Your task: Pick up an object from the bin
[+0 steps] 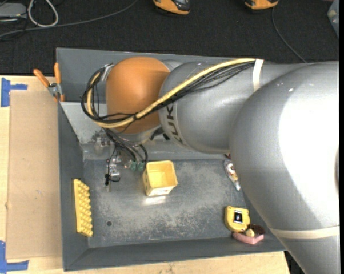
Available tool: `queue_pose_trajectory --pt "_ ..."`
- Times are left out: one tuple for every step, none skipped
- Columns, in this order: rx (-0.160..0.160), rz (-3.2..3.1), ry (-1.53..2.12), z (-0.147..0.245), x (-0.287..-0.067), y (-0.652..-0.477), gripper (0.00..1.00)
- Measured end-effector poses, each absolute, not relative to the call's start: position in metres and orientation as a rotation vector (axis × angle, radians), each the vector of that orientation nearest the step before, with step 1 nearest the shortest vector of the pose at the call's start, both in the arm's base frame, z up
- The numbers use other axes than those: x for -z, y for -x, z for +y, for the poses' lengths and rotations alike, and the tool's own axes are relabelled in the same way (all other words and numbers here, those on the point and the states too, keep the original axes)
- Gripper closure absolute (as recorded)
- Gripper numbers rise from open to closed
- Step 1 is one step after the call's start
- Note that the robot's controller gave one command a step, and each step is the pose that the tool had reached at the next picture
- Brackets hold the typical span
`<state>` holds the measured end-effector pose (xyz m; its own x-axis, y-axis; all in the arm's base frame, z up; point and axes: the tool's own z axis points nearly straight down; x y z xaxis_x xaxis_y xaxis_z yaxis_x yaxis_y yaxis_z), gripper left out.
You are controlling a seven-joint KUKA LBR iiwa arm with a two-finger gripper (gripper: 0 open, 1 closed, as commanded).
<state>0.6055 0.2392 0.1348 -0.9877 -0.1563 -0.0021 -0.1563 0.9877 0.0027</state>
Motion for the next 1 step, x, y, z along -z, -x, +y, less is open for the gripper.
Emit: queue_pose_trajectory --pt "-0.003 3.13 0.318 0.2286 -0.1515 -0.5369 0.0"
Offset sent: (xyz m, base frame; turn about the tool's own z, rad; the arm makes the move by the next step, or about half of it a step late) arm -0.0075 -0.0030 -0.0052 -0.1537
